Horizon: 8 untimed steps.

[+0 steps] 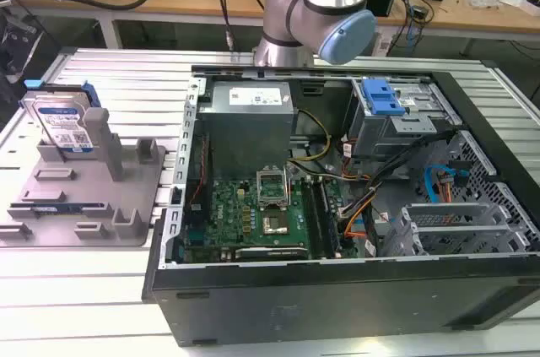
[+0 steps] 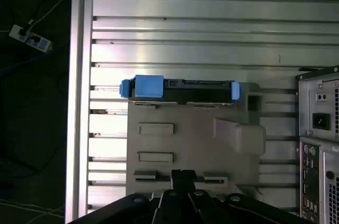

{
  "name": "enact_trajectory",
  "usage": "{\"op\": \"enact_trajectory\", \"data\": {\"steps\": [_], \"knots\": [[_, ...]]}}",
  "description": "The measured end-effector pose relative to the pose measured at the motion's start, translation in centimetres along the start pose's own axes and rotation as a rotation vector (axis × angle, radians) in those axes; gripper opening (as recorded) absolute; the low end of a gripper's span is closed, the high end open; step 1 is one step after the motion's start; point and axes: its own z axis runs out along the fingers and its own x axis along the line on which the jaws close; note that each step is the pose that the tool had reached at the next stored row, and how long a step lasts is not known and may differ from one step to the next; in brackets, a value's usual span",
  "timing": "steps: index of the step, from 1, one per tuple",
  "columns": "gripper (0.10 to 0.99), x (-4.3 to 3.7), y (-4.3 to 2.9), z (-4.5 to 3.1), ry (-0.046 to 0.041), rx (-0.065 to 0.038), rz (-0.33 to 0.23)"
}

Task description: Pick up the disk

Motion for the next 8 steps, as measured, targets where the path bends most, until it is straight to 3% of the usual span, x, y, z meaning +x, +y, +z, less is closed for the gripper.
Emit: {"op": "enact_trajectory", "data": {"steps": [8], "knots": [[0.106,0.00,0.00,0.00,0.0000,0.000,0.000]]}}
